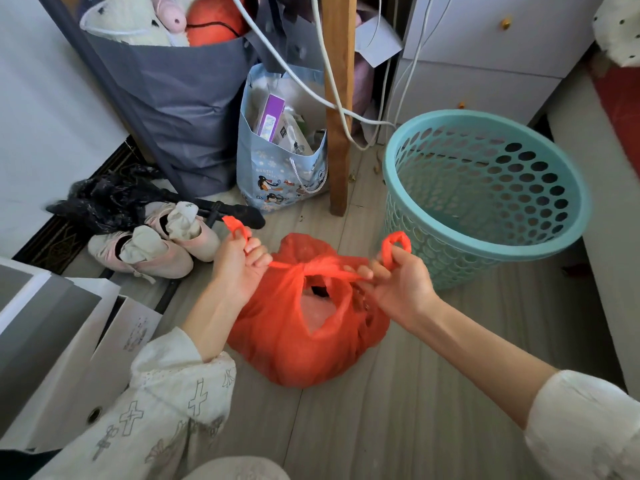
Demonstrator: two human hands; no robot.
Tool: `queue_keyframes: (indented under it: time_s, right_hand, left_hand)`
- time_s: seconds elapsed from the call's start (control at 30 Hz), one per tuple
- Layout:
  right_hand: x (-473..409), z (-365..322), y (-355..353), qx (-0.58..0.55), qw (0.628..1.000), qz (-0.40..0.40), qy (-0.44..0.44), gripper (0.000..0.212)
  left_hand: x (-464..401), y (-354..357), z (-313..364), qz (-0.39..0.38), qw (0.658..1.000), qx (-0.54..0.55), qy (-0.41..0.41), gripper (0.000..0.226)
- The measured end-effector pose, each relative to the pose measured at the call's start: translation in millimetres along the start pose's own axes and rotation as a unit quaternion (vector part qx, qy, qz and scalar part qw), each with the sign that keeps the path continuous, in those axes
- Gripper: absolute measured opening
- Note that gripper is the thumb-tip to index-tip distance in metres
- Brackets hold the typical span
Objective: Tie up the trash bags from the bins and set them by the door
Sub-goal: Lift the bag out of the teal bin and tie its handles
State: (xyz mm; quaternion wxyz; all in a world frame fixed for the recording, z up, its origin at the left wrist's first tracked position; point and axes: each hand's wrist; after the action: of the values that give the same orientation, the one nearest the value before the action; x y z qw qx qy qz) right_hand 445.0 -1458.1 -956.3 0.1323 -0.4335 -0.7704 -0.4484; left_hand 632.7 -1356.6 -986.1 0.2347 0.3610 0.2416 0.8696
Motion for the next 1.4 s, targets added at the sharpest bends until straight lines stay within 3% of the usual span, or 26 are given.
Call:
queue_keyframes:
  time_s: [0.23, 0.37, 0.53, 0.67, 0.77, 0.83, 0.93, 1.0, 1.1, 1.2, 1.4]
  right_hand:
    - [1.2, 2.8, -53.1, 0.115, 0.984, 0.139, -0.01, 0.04]
    - [-1.5, 1.5, -67.7, 0.173, 0.97, 0.173, -0.004, 0.039]
    - [1.4, 6.7, -64.2, 0.109, 0.981, 0.157, -0.012, 0.036]
    - [6.6, 20.0, -57.5, 0.074, 0.994, 0.075, 0.028, 0.033]
    - [4.7, 34.1, -45.7, 0.114, 0.991, 0.063, -0.019, 0.012]
    - [0.0, 45.3, -35.5, 0.146, 0.985, 0.066, -0.063, 0.017]
    - [-5.1, 54.1, -22.2, 0.271, 0.949, 0.094, -0.134, 0.011]
    - [-3.5, 50.5, -10.9, 0.345, 0.915, 0.085, -0.194, 0.034]
    - [5.9, 48.3, 6.2, 0.344, 0.917, 0.028, -0.201, 0.057]
    - [10.7, 52.2, 12.8, 0.35, 0.92, 0.009, -0.179, 0.065]
    - [15.7, 53.8, -2.5, 0.329, 0.939, 0.011, -0.102, 0.06]
  left_hand:
    - [-16.9, -29.8, -2.3, 0.11, 0.991, -0.071, 0.015, 0.039]
    - [-19.3, -39.1, -16.8, 0.136, 0.988, -0.07, 0.026, 0.037]
    - [-0.8, -23.4, -20.2, 0.092, 0.995, 0.013, 0.049, 0.037]
    - [15.3, -12.8, -39.4, 0.024, 0.999, -0.035, -0.004, 0.053]
    - [18.6, -13.1, -52.3, -0.009, 0.997, -0.079, -0.013, 0.04]
    - [18.3, -9.5, -56.4, -0.023, 0.995, -0.099, -0.002, 0.024]
    - [18.1, 1.1, -60.0, -0.014, 0.994, -0.107, 0.023, 0.033]
    - [17.1, 8.3, -62.6, 0.006, 0.988, -0.147, 0.044, 0.036]
    - [4.2, 8.7, -63.0, 0.1, 0.948, -0.282, 0.106, 0.038]
    - [-12.8, 4.1, -49.9, 0.194, 0.937, -0.268, 0.116, 0.041]
    - [-13.7, -14.2, -44.7, 0.25, 0.934, -0.241, 0.081, 0.042]
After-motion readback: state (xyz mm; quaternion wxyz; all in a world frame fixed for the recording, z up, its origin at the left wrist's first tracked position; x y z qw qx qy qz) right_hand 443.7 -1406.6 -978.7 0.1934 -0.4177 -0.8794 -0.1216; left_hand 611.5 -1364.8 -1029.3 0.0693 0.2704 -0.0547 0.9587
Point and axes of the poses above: each hand's wrist, its own x-axis away from the middle knuckle, its own y-axis out of the palm, z = x × y, and after that the axes turned 3 degrees about x, right-handed
